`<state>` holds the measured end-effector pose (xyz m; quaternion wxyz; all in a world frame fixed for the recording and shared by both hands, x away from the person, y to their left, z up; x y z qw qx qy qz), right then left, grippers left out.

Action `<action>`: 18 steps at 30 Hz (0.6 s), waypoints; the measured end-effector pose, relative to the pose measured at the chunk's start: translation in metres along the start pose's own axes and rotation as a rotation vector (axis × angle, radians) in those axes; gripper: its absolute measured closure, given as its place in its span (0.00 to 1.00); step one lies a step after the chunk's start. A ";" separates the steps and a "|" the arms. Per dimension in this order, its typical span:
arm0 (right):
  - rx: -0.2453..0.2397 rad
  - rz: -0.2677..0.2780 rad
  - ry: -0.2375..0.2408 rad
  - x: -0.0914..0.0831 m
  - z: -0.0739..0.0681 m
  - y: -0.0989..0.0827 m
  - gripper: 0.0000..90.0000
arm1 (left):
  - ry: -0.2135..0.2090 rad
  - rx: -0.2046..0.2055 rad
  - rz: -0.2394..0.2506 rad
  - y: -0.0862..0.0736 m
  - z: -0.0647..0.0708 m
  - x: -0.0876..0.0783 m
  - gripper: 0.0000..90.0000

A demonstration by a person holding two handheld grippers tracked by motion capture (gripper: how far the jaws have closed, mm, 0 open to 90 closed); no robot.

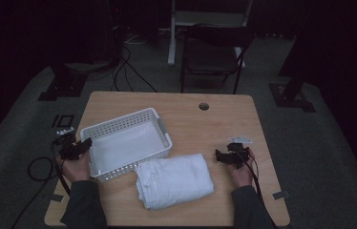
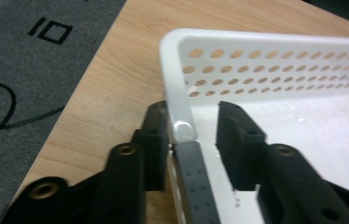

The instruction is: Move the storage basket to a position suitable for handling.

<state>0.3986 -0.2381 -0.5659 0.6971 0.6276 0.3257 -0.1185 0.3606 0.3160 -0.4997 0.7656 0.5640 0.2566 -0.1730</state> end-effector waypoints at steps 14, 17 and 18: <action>0.001 0.000 0.000 0.000 0.000 0.000 0.14 | -0.063 0.099 0.058 -0.010 0.003 -0.057 0.58; 0.001 0.000 0.000 0.000 0.000 0.000 0.14 | -0.078 0.101 0.050 -0.018 0.003 -0.063 0.58; 0.000 0.000 -0.001 0.000 -0.001 0.000 0.14 | -0.085 0.102 0.040 -0.021 0.003 -0.063 0.58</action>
Point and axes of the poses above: each handheld gripper's, and its own axes: x roughly forward along the jaws, y roughly out of its top, z roughly to its right, the point moved 1 cm from there along x, roughly forward along the jaws, and after that the axes turned 6 degrees about z, right-handed, at the moved point
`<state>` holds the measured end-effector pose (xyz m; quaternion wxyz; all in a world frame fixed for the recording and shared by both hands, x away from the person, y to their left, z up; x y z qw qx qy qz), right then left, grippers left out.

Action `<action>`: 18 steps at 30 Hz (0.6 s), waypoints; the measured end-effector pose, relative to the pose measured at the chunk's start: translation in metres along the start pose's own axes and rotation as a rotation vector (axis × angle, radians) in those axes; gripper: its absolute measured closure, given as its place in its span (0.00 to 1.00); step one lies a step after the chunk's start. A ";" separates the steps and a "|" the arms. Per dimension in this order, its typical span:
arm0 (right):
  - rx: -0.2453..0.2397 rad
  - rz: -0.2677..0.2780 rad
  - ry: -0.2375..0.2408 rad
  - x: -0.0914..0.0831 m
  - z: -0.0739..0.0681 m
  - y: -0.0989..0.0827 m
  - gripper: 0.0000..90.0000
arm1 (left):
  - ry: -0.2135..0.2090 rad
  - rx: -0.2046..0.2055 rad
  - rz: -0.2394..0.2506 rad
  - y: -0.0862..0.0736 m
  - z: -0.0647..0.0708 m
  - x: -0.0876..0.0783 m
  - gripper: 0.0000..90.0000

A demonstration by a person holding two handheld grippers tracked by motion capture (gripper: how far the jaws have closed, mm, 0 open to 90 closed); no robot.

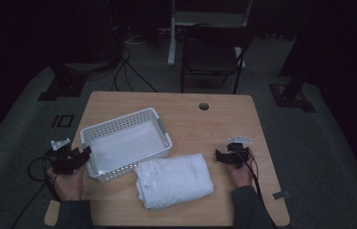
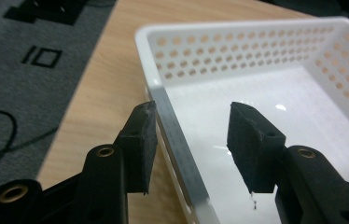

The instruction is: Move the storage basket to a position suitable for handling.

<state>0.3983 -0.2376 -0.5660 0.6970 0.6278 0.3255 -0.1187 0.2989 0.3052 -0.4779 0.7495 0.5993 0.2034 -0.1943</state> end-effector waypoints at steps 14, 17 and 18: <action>-0.001 0.000 0.000 0.000 0.000 0.000 0.14 | -0.049 0.014 -0.056 -0.014 0.017 0.009 0.61; -0.001 0.000 0.000 0.000 0.000 0.000 0.14 | -0.070 0.029 -0.055 -0.013 0.025 0.016 0.61; -0.001 0.000 0.000 0.000 0.000 0.000 0.14 | -0.076 0.033 -0.054 -0.012 0.029 0.019 0.61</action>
Point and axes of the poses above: each handheld gripper's, and its own axes: x roughly forward along the jaws, y roughly out of its top, z roughly to its right, the point moved 1 cm from there along x, roughly forward along the jaws, and after that the axes turned 6 degrees about z, right-handed, at the moved point
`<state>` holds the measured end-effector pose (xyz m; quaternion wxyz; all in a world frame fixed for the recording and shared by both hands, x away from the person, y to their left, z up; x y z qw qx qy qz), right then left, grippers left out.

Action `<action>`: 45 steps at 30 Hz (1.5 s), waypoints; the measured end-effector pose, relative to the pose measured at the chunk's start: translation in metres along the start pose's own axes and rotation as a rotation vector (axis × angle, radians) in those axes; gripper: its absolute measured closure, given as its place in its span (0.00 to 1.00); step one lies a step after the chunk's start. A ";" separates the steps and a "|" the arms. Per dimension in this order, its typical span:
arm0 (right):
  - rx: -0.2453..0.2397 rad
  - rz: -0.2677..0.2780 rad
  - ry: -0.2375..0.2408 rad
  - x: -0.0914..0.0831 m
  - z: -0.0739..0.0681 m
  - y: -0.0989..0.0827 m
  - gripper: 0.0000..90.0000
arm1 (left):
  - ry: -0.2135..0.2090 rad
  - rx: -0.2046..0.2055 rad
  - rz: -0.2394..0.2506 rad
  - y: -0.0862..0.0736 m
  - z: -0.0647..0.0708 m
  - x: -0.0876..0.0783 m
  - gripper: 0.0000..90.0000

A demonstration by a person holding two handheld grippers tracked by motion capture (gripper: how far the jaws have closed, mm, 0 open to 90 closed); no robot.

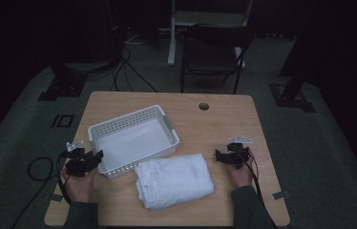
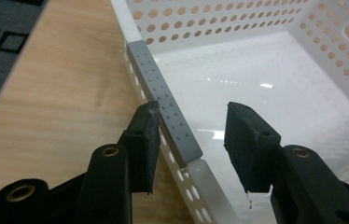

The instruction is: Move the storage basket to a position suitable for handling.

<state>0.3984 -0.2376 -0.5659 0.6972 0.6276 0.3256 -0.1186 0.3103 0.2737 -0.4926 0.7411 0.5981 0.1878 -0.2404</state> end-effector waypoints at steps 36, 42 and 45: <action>0.029 0.129 0.139 -0.038 -0.018 0.051 0.50 | -0.161 0.105 0.014 0.017 0.054 0.068 0.66; 0.036 0.174 0.188 -0.043 -0.029 0.068 0.50 | -0.180 0.147 0.014 0.027 0.068 0.076 0.66; 0.028 0.165 0.199 -0.038 -0.033 0.071 0.50 | -0.186 0.154 0.017 0.032 0.074 0.081 0.65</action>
Point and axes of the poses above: each handheld gripper's, and its own axes: x roughly forward along the jaws, y roughly out of its top, z roughly to its right, the point moved 1 cm from there along x, roughly forward along the jaws, and after that the axes turned 6 degrees about z, right-handed, at the moved point
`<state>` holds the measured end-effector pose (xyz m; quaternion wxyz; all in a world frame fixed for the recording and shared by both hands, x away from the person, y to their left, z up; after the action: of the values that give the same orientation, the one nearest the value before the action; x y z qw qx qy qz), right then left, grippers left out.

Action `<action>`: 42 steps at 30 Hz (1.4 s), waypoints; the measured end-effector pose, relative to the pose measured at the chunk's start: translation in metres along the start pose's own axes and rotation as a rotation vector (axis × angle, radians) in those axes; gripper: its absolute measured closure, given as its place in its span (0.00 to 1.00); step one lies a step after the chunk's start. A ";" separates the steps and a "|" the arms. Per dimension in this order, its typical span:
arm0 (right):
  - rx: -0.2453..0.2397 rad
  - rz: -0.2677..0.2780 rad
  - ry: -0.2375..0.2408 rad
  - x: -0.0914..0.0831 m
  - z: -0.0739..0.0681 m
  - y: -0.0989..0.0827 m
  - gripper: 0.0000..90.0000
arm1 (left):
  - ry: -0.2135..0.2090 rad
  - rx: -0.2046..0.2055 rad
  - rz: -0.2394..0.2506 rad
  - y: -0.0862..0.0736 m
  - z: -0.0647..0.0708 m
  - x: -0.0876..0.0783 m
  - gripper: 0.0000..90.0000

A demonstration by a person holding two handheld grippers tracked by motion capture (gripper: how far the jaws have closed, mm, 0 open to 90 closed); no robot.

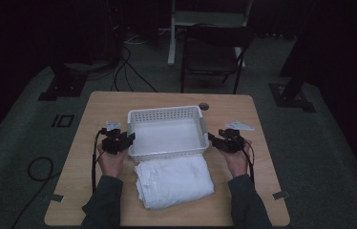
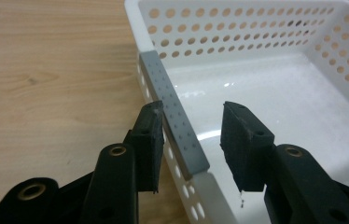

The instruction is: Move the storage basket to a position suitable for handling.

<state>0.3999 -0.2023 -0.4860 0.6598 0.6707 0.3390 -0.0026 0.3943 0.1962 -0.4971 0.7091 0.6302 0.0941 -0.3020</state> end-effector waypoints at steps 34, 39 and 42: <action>0.084 -0.078 -0.047 0.027 0.021 -0.006 0.67 | -0.034 0.047 -0.027 0.022 0.017 0.043 0.74; 0.085 -0.044 -0.052 0.018 0.021 -0.008 0.59 | -0.051 0.026 0.028 0.023 0.009 0.025 0.62; 0.072 -0.024 -0.047 0.009 0.022 -0.006 0.58 | -0.054 0.020 0.050 0.021 0.004 0.012 0.58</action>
<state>0.4134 -0.2183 -0.4981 0.6428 0.6898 0.3309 -0.0385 0.4148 0.1888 -0.4847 0.7122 0.6312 0.0561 -0.3021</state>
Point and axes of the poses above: each handheld gripper's, and its own axes: x roughly forward along the jaws, y roughly out of its top, z roughly to its right, the point moved 1 cm from there along x, roughly forward along the jaws, and after that the axes turned 6 degrees about z, right-handed, at the moved point
